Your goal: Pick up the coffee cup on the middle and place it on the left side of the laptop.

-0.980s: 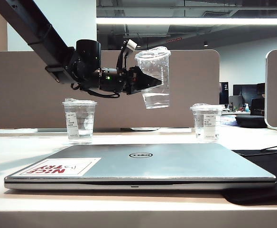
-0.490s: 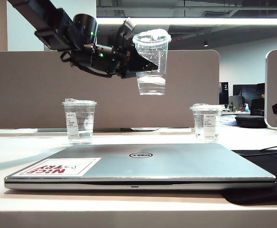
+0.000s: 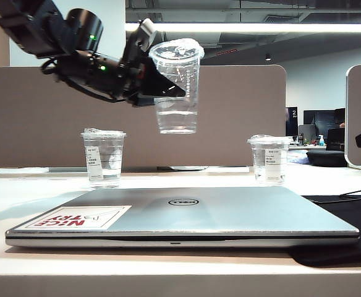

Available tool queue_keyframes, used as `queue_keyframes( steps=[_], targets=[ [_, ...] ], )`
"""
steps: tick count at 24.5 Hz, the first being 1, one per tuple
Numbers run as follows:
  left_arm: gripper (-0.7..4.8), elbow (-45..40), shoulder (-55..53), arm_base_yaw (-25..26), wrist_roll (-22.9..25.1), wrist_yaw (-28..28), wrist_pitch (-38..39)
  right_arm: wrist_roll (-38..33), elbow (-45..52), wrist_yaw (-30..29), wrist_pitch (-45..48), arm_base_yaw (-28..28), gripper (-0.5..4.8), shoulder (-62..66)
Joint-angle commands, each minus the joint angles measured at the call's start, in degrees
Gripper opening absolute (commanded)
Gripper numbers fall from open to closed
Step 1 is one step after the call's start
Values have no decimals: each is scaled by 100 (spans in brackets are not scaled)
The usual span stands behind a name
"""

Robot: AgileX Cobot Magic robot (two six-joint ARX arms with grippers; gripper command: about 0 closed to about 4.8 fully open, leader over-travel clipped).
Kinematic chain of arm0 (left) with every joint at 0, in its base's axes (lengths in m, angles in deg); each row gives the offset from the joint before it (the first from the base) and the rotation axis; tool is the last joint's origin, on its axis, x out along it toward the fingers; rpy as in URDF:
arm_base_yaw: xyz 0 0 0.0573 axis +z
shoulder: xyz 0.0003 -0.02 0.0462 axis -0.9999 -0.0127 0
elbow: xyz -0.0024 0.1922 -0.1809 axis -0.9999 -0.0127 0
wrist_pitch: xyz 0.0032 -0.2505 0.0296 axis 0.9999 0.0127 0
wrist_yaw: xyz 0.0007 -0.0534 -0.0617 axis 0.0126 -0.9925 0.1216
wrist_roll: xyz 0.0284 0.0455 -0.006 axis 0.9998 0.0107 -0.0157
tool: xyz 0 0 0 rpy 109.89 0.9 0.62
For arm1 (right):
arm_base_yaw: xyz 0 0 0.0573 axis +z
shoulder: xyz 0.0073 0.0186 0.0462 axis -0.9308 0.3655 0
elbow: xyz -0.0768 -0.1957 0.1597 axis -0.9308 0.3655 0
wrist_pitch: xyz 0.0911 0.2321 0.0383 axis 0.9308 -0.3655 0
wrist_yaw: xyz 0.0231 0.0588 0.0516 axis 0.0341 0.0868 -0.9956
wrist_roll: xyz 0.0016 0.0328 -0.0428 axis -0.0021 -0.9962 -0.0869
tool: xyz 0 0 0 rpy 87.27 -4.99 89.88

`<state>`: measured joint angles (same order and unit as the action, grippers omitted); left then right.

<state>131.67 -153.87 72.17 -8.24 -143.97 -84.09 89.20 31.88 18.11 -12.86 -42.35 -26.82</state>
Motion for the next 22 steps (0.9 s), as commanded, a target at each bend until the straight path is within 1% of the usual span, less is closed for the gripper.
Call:
queue_keyframes(
  steps=[1,2,3,4,7,14,20,22],
  targets=[
    [277,-811,608,157,15,48,-529,4,22,0,101,0,-5,7],
    [277,-1215,879,236,-7,90,-673,2,22,-2,98,24,-5,7],
    [277,-1405,1005,308,-63,90,-767,4,22,2,101,39,-5,7],
    [277,-1816,1294,466,-127,105,-929,2,22,-2,101,79,-5,9],
    [277,-2358,1679,730,-164,109,-1119,2,22,0,101,192,-5,11],
    [277,-3475,2420,1416,-173,111,-1346,2,22,-2,101,522,-5,15],
    [276,-4317,2686,1976,-428,114,-2033,2,22,-2,98,857,-5,55],
    [276,-4551,2686,2063,-586,328,-2398,2,22,-2,98,964,-5,55]
  ],
)
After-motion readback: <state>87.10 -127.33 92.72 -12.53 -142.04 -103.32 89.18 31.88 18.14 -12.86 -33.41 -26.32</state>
